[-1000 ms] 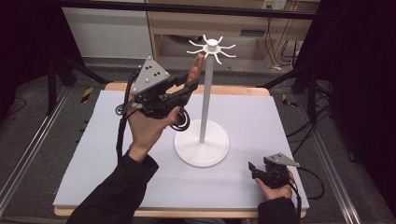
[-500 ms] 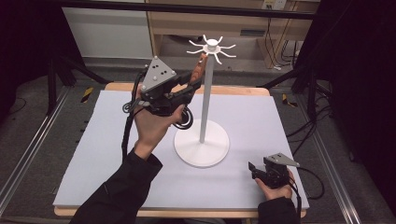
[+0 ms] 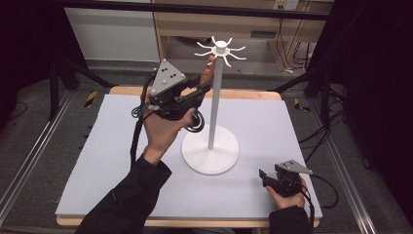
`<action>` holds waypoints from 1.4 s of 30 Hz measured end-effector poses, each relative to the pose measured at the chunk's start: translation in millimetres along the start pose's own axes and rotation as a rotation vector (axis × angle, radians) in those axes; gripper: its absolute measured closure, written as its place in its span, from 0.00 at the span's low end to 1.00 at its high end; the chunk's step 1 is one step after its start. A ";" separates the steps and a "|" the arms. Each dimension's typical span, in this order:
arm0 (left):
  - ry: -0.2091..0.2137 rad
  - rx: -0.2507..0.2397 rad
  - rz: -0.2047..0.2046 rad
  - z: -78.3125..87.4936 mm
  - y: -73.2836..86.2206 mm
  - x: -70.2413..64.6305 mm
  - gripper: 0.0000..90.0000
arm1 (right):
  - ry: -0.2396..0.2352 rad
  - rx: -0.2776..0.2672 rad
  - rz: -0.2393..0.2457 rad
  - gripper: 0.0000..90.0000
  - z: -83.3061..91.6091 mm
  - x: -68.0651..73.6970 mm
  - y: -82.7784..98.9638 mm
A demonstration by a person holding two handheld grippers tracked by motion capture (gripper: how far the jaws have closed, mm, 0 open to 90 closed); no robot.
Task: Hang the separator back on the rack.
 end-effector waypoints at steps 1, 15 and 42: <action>0.005 0.004 0.010 -0.7 0.6 -0.9 0.75 | -0.001 0.000 0.001 0.38 -0.1 0.0 0.0; 0.007 0.005 0.000 -2.7 3.9 -0.3 0.75 | -0.003 0.003 0.006 0.38 -0.5 0.2 0.3; 0.011 0.042 -0.042 19.7 39.9 9.0 0.50 | -0.004 0.004 -0.010 0.37 0.4 -1.3 0.2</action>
Point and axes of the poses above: each handheld gripper's, and its own axes: z roughly backward along the jaws, y roughly out of its underside, x roughly to its left, the point moved 2 cm from there along -z, roughly forward along the jaws, and after that the axes turned 1 degree about y, right-handed, at the moved point
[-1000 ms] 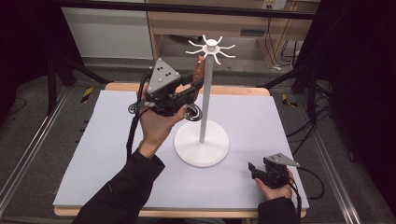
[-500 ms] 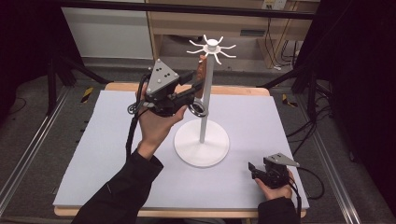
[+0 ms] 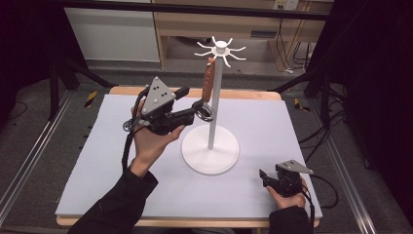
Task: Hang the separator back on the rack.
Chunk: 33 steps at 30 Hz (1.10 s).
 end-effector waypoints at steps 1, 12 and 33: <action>0.003 0.004 0.002 1.9 3.5 0.6 0.50 | 0.001 -0.001 0.001 0.37 0.1 -0.4 0.0; 0.017 0.074 0.044 23.1 54.9 13.2 0.44 | 0.007 0.004 0.002 0.35 0.0 -0.4 0.9; -0.092 0.293 0.115 53.9 166.4 48.9 0.37 | 0.019 0.013 0.000 0.34 -0.8 -0.6 3.4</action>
Point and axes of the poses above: each handheld gripper's, and its own axes: z roughly backward along the jaws, y roughly out of its underside, x roughly to its left, the point moved 2 cm from there along -z, roughly forward along the jaws, and after that the axes turned 1 degree about y, right-handed, at the moved point
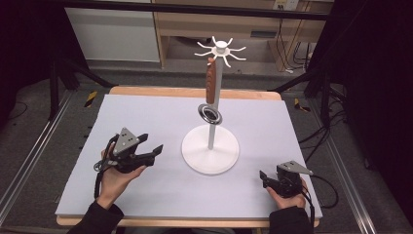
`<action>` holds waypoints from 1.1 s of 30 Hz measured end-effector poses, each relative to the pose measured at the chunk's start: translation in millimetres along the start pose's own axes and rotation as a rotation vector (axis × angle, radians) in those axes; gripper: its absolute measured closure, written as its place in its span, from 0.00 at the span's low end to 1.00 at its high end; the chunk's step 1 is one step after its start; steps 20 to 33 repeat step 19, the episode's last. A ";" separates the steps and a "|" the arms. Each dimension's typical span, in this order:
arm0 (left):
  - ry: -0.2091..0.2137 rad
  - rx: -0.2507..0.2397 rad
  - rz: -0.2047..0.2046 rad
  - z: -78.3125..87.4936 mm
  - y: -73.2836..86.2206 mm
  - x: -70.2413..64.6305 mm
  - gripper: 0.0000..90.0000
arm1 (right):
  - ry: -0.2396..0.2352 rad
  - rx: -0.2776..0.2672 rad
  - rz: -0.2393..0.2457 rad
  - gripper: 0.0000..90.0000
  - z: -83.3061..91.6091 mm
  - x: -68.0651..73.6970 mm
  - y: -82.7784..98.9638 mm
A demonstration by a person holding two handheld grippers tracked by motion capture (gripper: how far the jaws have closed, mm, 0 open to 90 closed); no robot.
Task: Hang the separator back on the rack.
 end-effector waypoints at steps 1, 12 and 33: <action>-0.005 0.011 0.010 0.7 6.7 3.7 0.37 | -0.001 0.002 -0.001 0.34 0.0 -0.2 0.2; -0.106 0.140 0.111 8.5 65.0 45.7 0.35 | 0.012 0.012 -0.006 0.36 -0.1 -1.6 0.6; -0.162 0.149 0.129 13.3 75.5 62.1 0.33 | 0.016 0.017 -0.007 0.36 -0.3 -3.6 1.1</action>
Point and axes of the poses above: each handheld gripper's, and its own axes: z roughly backward along the jaws, y roughly out of its underside, x roughly to its left, the point moved 2 cm from there along -z, roughly forward along the jaws, and after that the axes turned 1 degree about y, right-handed, at the moved point
